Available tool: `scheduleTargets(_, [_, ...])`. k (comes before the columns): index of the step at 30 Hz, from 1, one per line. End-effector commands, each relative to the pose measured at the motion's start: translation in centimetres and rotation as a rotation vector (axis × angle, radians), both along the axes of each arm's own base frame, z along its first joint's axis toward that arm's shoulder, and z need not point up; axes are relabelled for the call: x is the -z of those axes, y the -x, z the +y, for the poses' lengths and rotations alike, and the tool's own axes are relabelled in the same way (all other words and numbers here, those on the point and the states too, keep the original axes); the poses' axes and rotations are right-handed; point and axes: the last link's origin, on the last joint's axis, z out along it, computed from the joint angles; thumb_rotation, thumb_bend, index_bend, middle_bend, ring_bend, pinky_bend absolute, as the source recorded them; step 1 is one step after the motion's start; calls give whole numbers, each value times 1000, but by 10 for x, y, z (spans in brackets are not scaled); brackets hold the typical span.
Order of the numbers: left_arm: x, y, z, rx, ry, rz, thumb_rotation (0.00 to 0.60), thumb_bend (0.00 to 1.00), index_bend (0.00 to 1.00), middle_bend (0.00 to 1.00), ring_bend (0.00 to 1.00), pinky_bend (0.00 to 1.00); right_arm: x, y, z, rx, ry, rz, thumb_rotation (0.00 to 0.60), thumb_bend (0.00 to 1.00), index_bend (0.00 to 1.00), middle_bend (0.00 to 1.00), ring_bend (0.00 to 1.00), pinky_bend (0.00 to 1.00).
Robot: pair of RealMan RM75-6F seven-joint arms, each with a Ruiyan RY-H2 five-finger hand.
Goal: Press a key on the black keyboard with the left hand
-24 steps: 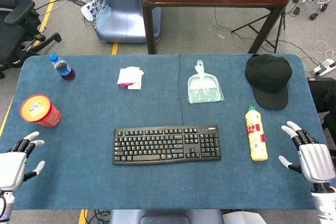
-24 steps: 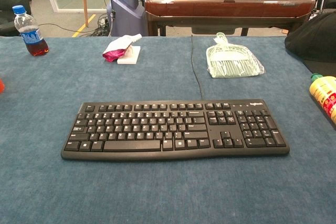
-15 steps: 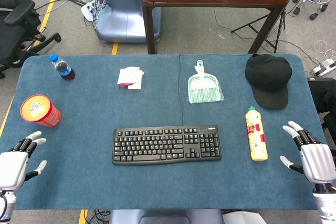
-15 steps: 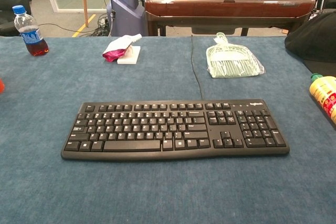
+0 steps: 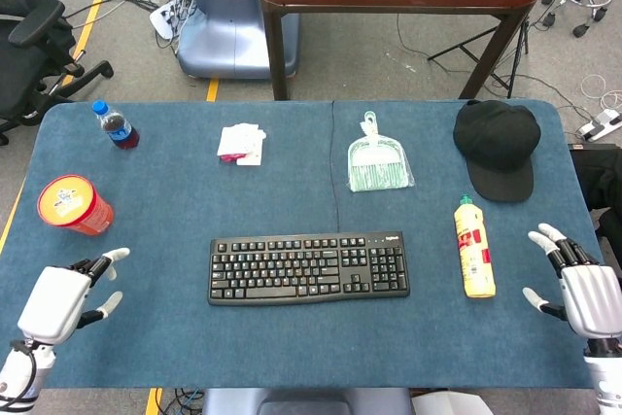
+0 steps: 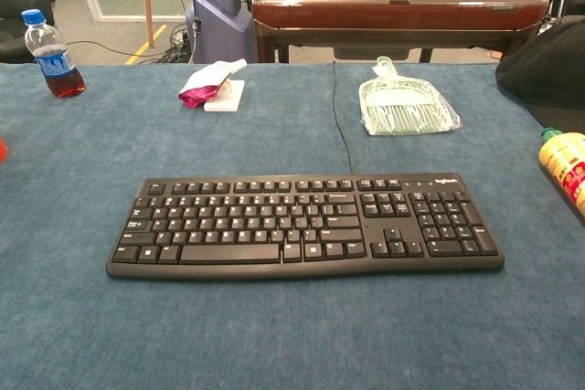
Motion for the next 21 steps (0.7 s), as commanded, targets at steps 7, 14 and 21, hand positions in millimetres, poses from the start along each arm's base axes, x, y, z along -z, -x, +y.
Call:
scheduleTargets(7, [21,-32,15,80,152,82,600,266,227,813,815,1000,1,-2,-2,1,-7,7,600,20,231,174,222,516])
scheduleTargets(14, [42,-53,15,167,241,137,600,267,208,843,850,1000,-2,-2,-2,3,-7,14,600,29,239,175,222,517])
scheduleTargets(21, [57,-73,15,236,304,170,600,270,204,855,861,1000,-4,-3,1,5,-5,20,600,39,240,175,222,517])
